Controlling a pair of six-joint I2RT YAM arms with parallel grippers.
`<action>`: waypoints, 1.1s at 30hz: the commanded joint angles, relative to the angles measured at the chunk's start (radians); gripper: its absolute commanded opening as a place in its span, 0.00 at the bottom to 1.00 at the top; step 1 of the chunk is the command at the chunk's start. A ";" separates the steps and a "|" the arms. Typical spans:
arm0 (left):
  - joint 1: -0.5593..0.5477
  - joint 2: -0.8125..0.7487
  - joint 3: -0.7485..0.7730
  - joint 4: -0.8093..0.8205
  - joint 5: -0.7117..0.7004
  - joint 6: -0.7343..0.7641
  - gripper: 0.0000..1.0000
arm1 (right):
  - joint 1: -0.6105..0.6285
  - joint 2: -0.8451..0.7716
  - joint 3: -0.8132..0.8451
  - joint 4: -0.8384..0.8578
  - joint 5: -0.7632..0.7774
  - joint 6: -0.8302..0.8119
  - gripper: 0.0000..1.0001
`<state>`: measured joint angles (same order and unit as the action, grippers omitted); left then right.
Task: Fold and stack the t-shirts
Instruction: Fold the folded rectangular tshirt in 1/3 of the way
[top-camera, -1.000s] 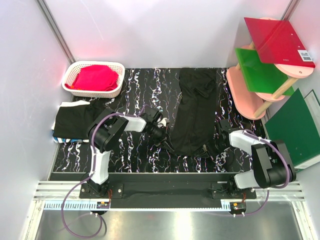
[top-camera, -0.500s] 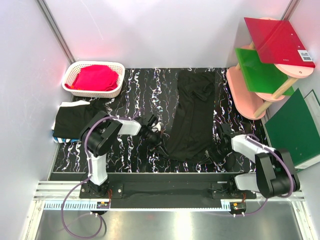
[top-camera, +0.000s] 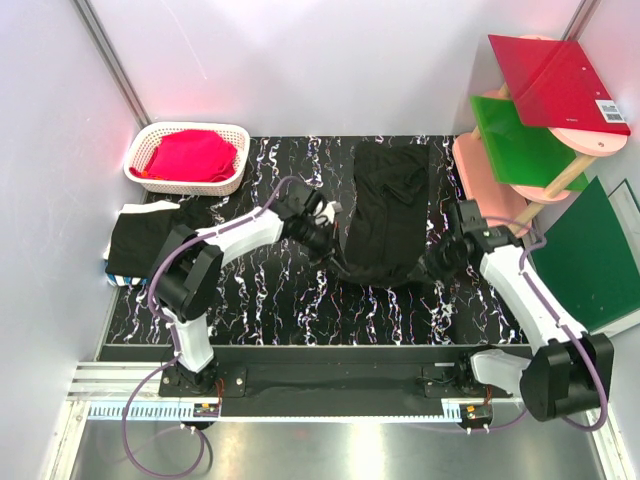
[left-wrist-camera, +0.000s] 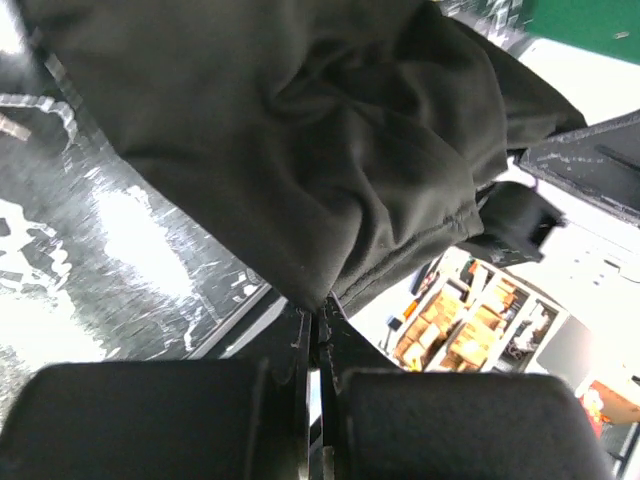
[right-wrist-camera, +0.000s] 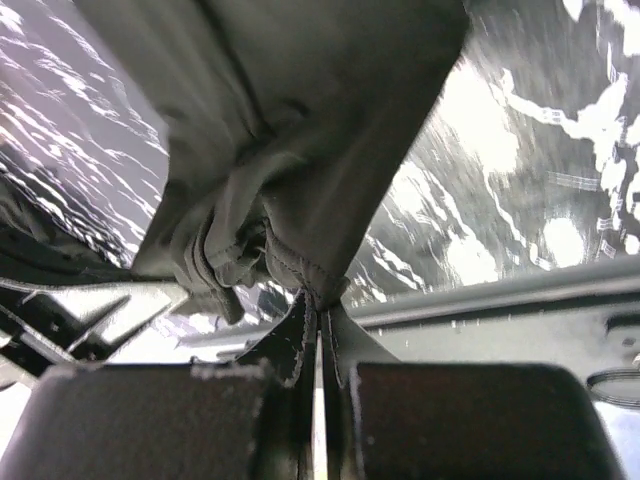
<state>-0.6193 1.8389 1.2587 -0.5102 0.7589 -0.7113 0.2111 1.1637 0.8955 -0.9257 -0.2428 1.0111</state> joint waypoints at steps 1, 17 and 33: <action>0.010 -0.014 0.114 -0.054 -0.010 0.003 0.00 | 0.001 0.072 0.150 -0.053 0.125 -0.132 0.00; 0.099 0.316 0.663 -0.060 -0.035 -0.046 0.00 | -0.001 0.358 0.371 0.086 0.387 -0.270 0.00; 0.161 0.548 0.832 0.056 0.069 -0.189 0.35 | 0.001 0.692 0.690 0.140 0.551 -0.380 0.14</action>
<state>-0.4770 2.3627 2.0682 -0.5205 0.7681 -0.8528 0.2111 1.7866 1.4822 -0.8188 0.2287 0.6914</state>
